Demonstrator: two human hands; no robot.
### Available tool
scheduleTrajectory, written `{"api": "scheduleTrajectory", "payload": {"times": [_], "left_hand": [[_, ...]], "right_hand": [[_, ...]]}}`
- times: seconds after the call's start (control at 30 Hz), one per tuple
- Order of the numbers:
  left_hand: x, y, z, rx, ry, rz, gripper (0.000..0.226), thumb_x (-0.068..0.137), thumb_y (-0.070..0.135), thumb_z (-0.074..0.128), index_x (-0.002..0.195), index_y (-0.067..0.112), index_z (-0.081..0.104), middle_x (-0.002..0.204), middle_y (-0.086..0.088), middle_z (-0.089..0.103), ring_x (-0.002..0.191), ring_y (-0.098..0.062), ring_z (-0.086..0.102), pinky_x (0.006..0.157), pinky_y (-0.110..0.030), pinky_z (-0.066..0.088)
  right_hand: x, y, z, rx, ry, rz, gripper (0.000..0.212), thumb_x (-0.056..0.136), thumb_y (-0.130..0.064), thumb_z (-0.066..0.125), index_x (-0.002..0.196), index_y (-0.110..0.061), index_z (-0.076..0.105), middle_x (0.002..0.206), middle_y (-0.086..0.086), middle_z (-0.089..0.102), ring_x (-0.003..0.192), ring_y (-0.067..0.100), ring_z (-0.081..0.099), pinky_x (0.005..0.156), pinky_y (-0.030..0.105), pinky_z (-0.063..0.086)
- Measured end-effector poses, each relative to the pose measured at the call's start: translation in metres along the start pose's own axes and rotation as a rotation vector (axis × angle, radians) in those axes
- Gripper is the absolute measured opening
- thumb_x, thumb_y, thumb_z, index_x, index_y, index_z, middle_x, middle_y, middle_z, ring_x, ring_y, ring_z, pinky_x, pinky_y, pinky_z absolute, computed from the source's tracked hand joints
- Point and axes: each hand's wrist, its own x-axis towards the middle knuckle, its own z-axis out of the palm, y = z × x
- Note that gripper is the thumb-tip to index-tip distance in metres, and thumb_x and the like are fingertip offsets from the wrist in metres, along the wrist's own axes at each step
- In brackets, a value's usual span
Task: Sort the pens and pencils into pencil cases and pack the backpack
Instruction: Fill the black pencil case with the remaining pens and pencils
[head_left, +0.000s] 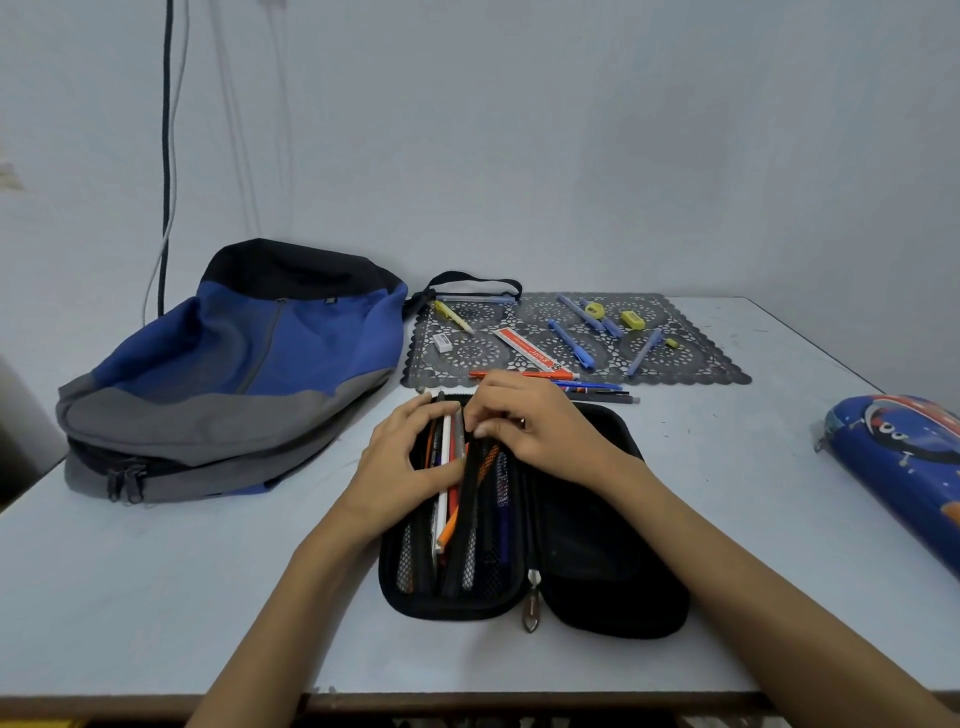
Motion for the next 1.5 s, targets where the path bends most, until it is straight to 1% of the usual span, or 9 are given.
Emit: {"api": "scheduleTrajectory", "payload": {"times": [0.23, 0.37, 0.5, 0.8, 0.9, 1.0, 1.23, 1.4, 1.5], "left_hand": [[-0.012, 0.01, -0.012, -0.194, -0.245, -0.061, 0.071, 0.054, 0.05, 0.065, 0.123, 0.062, 0.05, 0.154, 0.022, 0.02, 0.144, -0.002, 0.016, 0.119, -0.043, 0.022], [-0.009, 0.01, -0.023, -0.214, -0.341, -0.038, 0.07, 0.053, 0.052, 0.074, 0.116, 0.069, 0.051, 0.153, 0.024, 0.019, 0.139, 0.012, 0.015, 0.112, -0.015, 0.022], [-0.009, 0.006, -0.023, -0.163, -0.346, -0.03, 0.083, 0.049, 0.07, 0.079, 0.126, 0.064, 0.048, 0.157, 0.02, 0.017, 0.143, 0.008, 0.011, 0.119, -0.032, 0.013], [-0.007, 0.006, -0.028, -0.244, -0.388, 0.016, 0.087, 0.058, 0.057, 0.084, 0.137, 0.048, 0.047, 0.157, 0.012, 0.028, 0.143, 0.009, 0.011, 0.118, -0.027, 0.015], [-0.007, 0.007, -0.029, -0.208, -0.395, 0.031, 0.089, 0.055, 0.062, 0.083, 0.136, 0.051, 0.047, 0.157, 0.012, 0.028, 0.141, 0.013, 0.011, 0.11, -0.015, 0.018], [-0.008, 0.008, -0.027, -0.264, -0.398, -0.008, 0.082, 0.061, 0.041, 0.084, 0.134, 0.05, 0.048, 0.155, 0.012, 0.028, 0.139, 0.01, 0.025, 0.107, -0.01, 0.028], [-0.013, 0.008, -0.019, -0.279, -0.356, -0.051, 0.082, 0.056, 0.045, 0.082, 0.128, 0.06, 0.046, 0.156, 0.02, 0.02, 0.142, -0.007, 0.029, 0.116, -0.045, 0.029], [-0.012, 0.014, -0.012, -0.191, -0.29, 0.005, 0.081, 0.054, 0.049, 0.076, 0.121, 0.073, 0.037, 0.149, 0.02, 0.03, 0.138, -0.007, 0.033, 0.116, -0.043, 0.03], [-0.012, 0.016, -0.008, -0.142, -0.246, 0.02, 0.093, 0.054, 0.055, 0.073, 0.134, 0.058, 0.027, 0.149, 0.017, 0.033, 0.137, -0.006, 0.034, 0.116, -0.042, 0.03]], "right_hand": [[0.0, 0.0, -0.001, 0.008, -0.01, 0.002, 0.013, 0.083, 0.0, 0.065, 0.086, -0.013, 0.066, 0.089, -0.013, 0.054, 0.083, 0.006, 0.056, 0.071, 0.038, 0.05], [-0.001, 0.0, -0.001, 0.011, -0.013, 0.005, 0.012, 0.083, -0.001, 0.065, 0.087, -0.012, 0.066, 0.091, -0.009, 0.058, 0.084, 0.01, 0.058, 0.072, 0.04, 0.05], [-0.001, 0.0, -0.001, 0.026, -0.018, 0.01, 0.01, 0.083, -0.001, 0.066, 0.086, -0.011, 0.066, 0.09, -0.01, 0.058, 0.085, 0.009, 0.058, 0.073, 0.039, 0.05], [0.0, 0.002, 0.0, 0.052, -0.03, 0.028, 0.013, 0.086, -0.003, 0.062, 0.088, -0.016, 0.064, 0.089, -0.014, 0.056, 0.085, 0.006, 0.055, 0.074, 0.038, 0.049], [0.0, 0.001, 0.0, 0.058, -0.027, 0.035, 0.013, 0.087, -0.004, 0.062, 0.089, -0.016, 0.064, 0.089, -0.014, 0.057, 0.086, 0.005, 0.056, 0.075, 0.035, 0.049], [-0.001, 0.001, 0.0, 0.068, -0.02, 0.044, 0.01, 0.085, -0.003, 0.064, 0.088, -0.012, 0.066, 0.09, -0.015, 0.056, 0.087, 0.003, 0.056, 0.076, 0.031, 0.049], [0.0, 0.0, 0.001, 0.077, -0.012, 0.059, 0.009, 0.084, -0.005, 0.067, 0.087, -0.014, 0.067, 0.089, -0.009, 0.059, 0.085, 0.011, 0.058, 0.074, 0.038, 0.05], [0.0, -0.002, 0.003, 0.077, 0.007, 0.048, 0.009, 0.085, -0.004, 0.067, 0.087, -0.013, 0.067, 0.089, -0.005, 0.058, 0.083, 0.013, 0.057, 0.073, 0.04, 0.049], [0.001, -0.003, 0.004, 0.073, -0.009, 0.049, 0.01, 0.085, -0.003, 0.065, 0.087, -0.013, 0.066, 0.09, -0.005, 0.057, 0.085, 0.014, 0.057, 0.074, 0.041, 0.049]]}}
